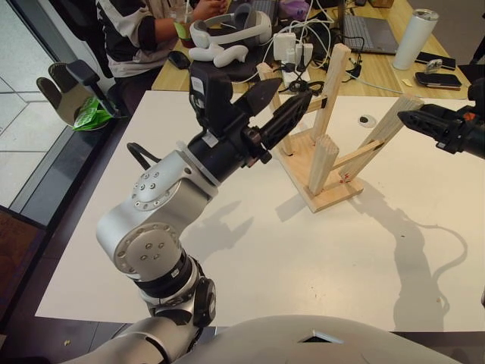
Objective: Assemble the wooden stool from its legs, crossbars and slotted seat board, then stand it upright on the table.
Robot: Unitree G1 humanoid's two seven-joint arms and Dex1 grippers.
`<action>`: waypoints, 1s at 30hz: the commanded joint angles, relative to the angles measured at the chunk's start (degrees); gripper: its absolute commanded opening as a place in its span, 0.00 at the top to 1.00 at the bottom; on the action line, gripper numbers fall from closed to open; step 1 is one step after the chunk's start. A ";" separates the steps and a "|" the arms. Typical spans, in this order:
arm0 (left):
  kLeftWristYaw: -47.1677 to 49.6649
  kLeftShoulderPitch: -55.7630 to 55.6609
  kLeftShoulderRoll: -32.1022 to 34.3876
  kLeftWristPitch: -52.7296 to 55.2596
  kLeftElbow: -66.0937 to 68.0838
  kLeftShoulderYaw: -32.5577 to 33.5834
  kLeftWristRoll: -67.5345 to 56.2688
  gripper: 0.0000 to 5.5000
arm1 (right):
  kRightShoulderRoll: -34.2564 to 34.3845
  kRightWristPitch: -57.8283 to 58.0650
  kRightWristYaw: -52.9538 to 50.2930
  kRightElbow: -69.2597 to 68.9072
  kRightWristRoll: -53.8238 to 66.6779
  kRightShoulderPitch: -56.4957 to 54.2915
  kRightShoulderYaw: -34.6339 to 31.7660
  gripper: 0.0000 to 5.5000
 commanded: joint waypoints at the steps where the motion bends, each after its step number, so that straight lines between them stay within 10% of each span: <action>1: 0.07 2.61 2.27 1.29 -0.06 -1.88 -3.89 0.45 | 1.18 -0.18 -0.15 -0.95 0.34 0.02 0.76 0.63; 10: -0.65 6.96 8.97 0.32 0.06 -5.83 -8.54 0.20 | 2.69 -0.47 -0.67 -1.06 0.35 -0.03 1.28 0.80; 30: 2.38 4.33 11.22 -7.90 8.44 -23.68 8.38 0.19 | 3.89 -0.53 -1.07 -1.60 1.00 -1.12 1.96 0.81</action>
